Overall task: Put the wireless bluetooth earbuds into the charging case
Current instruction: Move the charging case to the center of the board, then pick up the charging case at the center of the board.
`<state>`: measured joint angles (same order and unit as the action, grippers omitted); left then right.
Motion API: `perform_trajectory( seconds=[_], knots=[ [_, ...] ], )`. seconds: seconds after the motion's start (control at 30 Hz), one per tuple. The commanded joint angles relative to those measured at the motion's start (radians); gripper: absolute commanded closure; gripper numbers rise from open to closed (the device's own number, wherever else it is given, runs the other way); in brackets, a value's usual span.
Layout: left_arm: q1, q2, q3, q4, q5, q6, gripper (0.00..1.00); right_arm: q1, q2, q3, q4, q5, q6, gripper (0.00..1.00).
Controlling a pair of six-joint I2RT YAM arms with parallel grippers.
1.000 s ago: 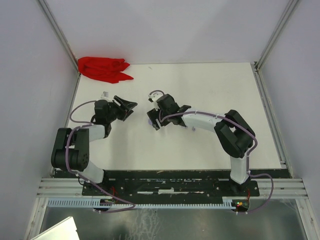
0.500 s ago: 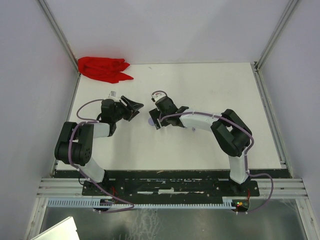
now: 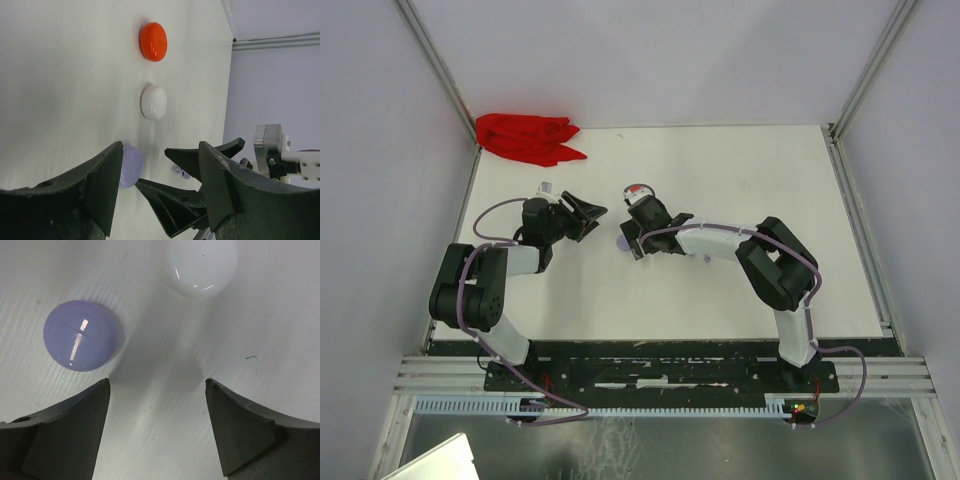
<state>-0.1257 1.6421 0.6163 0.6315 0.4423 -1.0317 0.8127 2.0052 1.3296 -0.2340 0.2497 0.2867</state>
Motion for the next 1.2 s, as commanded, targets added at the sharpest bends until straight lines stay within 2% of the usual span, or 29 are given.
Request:
perform_trajectory(
  seconds=[0.0,0.87,1.17],
  knots=[
    [0.002,-0.017,0.014,0.056,-0.015,-0.005,0.32,0.002,0.031,0.050,0.007,0.023,-0.004,0.15],
    [0.006,-0.052,0.004,0.027,-0.025,0.008,0.32,-0.034,0.154,0.213,0.005,0.045,-0.006,0.14],
    [0.019,-0.078,0.002,0.007,-0.033,0.014,0.32,-0.041,-0.003,0.105,0.097,0.038,-0.085,0.14]
  ],
)
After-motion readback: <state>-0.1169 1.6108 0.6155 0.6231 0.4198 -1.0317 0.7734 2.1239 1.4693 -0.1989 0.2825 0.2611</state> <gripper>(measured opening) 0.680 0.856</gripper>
